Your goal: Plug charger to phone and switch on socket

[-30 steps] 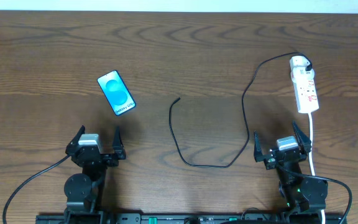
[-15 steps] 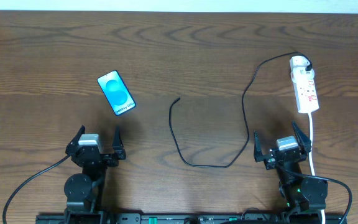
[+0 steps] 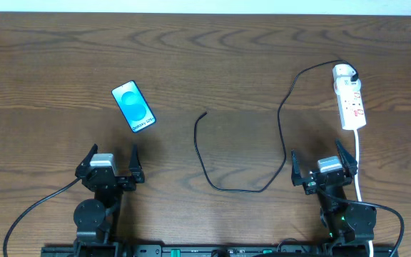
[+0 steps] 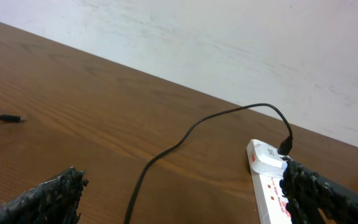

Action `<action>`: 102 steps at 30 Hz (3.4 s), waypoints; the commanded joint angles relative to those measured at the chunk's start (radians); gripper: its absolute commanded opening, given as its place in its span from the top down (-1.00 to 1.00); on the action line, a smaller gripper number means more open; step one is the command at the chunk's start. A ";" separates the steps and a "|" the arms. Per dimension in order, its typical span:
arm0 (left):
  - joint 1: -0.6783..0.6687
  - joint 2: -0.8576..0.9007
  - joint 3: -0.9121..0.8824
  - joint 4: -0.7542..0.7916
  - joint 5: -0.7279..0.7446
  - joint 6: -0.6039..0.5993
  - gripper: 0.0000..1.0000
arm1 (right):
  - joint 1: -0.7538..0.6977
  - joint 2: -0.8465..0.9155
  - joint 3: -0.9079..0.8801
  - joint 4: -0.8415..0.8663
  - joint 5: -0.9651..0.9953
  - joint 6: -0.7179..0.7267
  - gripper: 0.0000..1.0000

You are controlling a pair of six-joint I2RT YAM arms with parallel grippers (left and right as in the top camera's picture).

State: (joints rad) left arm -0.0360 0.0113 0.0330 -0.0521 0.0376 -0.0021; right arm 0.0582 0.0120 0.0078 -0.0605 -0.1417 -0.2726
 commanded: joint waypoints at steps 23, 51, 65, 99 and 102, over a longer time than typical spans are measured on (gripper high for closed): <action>0.003 -0.001 -0.029 -0.017 -0.027 0.005 -0.88 | -0.006 -0.007 -0.002 -0.003 -0.007 0.014 -0.98; 0.003 0.159 0.013 0.116 -0.027 0.006 -0.88 | -0.006 -0.007 -0.002 -0.003 -0.007 0.014 -0.98; 0.003 0.159 0.012 0.095 -0.027 0.006 -0.88 | -0.006 -0.007 -0.002 -0.003 -0.007 0.014 -0.98; 0.003 0.160 0.010 -0.104 -0.027 0.005 -0.88 | -0.006 -0.007 -0.002 -0.003 -0.007 0.014 -0.98; 0.003 0.160 0.010 -0.104 -0.027 0.005 -0.88 | -0.006 -0.007 -0.002 -0.003 -0.007 0.014 -0.99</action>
State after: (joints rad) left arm -0.0360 0.1692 0.0586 -0.1215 0.0212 -0.0025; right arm 0.0582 0.0120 0.0078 -0.0608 -0.1417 -0.2722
